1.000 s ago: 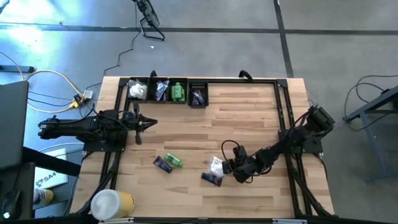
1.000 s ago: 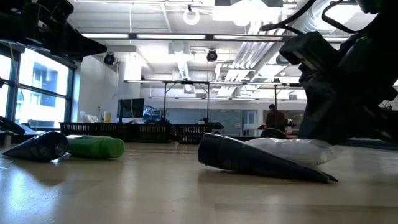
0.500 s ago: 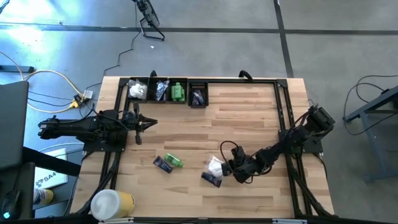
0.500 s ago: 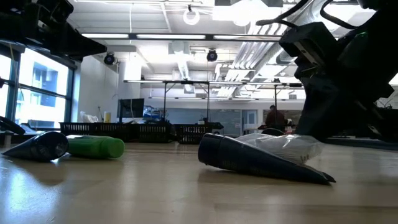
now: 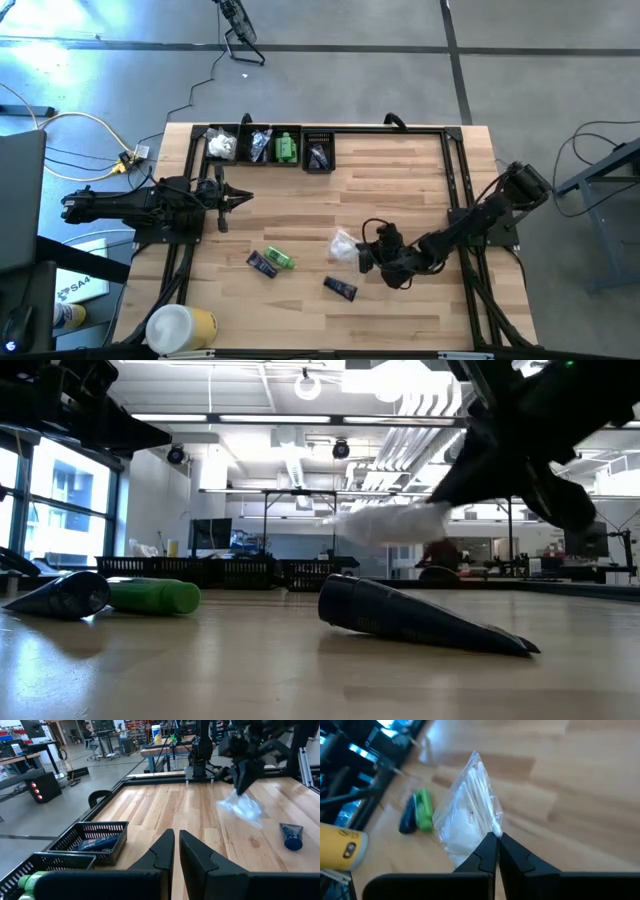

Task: Pick & Place Travel size toiletries
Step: Put the cotton pack into the left black bin

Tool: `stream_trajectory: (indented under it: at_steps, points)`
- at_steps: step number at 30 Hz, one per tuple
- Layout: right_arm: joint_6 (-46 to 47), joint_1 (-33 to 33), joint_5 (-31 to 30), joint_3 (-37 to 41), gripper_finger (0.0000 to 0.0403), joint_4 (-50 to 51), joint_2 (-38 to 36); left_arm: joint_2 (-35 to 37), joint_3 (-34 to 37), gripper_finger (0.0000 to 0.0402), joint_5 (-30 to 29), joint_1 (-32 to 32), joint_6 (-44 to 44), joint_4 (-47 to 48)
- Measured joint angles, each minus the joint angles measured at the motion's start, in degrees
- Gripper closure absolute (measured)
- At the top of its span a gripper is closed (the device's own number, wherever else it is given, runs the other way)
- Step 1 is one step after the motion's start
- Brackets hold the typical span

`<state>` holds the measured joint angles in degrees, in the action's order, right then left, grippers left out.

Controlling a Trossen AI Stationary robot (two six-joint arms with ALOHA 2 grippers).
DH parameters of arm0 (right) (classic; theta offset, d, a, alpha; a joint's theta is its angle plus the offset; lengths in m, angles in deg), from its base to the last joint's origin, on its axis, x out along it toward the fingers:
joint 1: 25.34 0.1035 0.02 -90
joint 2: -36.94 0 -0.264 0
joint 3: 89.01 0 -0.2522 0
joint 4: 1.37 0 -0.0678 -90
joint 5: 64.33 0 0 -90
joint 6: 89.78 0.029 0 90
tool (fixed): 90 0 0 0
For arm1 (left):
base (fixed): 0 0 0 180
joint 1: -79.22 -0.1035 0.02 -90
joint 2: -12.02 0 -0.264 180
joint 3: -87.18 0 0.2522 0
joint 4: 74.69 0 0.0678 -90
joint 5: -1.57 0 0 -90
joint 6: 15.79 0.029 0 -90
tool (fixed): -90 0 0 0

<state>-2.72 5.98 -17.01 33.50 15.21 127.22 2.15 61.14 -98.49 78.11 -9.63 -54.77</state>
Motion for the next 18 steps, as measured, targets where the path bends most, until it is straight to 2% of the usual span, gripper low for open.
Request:
stream_trajectory:
  at_steps: [7,14,18]
  points:
    - [-11.29,-2.20,-6.67,-0.07,0.0400,-1.25,-3.64,0.00,0.00,0.0380,-0.20,0.00,0.02,0.00]
    - [-27.91,-7.02,-10.44,-0.07,0.0400,-7.10,-5.22,0.01,0.00,0.0380,-0.17,0.00,-0.49,-0.44]
    - [-40.45,-10.31,-10.08,-0.04,0.0400,-13.01,-5.50,-0.13,0.00,0.0380,-0.15,0.00,-8.96,0.05]
